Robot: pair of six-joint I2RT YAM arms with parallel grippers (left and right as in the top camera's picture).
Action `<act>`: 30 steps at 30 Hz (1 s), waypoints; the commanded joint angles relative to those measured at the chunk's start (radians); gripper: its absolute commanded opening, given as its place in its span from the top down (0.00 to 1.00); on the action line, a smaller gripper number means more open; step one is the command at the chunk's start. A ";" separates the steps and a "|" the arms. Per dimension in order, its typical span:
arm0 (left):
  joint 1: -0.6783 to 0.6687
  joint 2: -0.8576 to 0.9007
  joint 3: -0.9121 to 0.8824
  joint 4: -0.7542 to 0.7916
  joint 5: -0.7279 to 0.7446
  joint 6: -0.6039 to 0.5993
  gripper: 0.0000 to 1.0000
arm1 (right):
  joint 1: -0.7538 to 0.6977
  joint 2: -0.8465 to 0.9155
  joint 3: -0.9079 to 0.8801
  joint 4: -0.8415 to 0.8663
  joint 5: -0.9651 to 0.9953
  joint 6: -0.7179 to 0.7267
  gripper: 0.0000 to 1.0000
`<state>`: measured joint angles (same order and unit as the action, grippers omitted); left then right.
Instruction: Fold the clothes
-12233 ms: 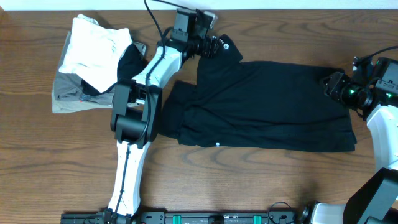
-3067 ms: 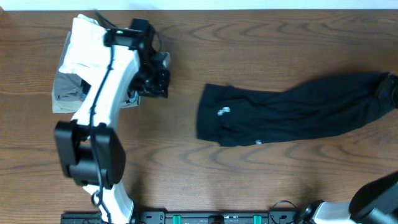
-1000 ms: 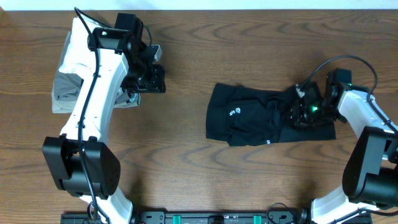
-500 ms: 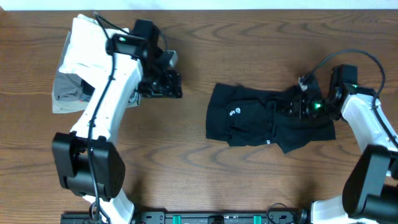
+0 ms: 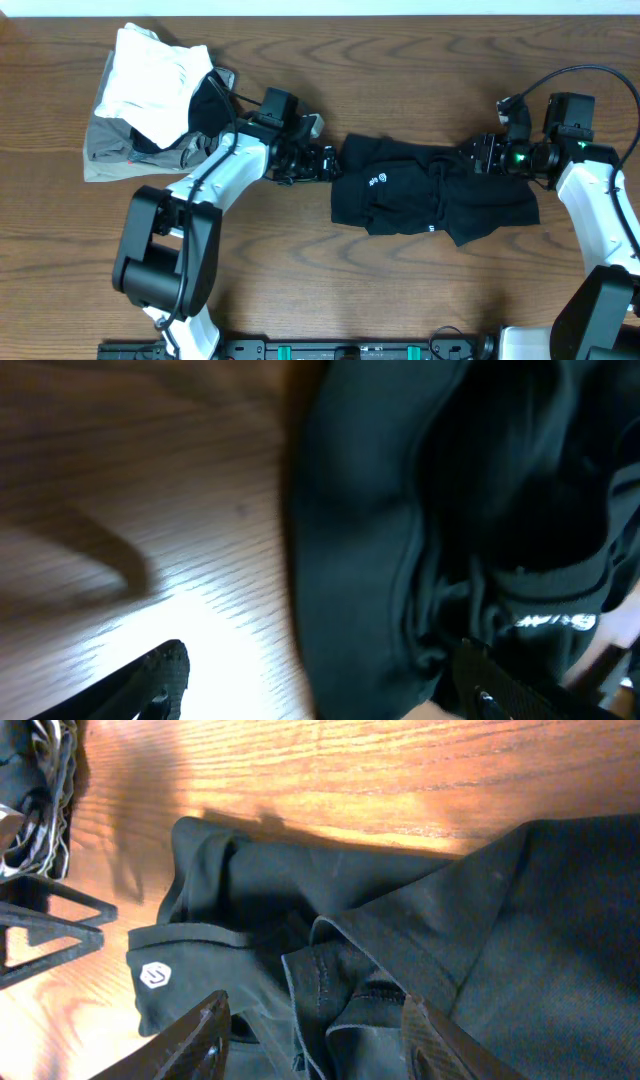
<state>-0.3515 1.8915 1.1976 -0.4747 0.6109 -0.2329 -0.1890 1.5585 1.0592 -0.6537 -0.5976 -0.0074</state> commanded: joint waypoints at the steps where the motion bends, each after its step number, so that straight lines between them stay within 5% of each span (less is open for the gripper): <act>1: -0.034 0.041 -0.003 0.032 0.063 -0.042 0.13 | 0.006 -0.010 0.004 0.001 -0.008 0.014 0.47; 11: -0.064 0.203 -0.003 0.125 0.196 -0.043 0.13 | 0.006 -0.010 0.004 -0.011 -0.009 0.014 0.49; 30: -0.077 0.208 -0.003 0.406 0.530 -0.031 0.13 | 0.006 -0.010 0.004 -0.013 -0.009 0.014 0.51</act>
<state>-0.4229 2.0823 1.2026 -0.0788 1.0809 -0.2733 -0.1890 1.5585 1.0592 -0.6651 -0.5980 -0.0063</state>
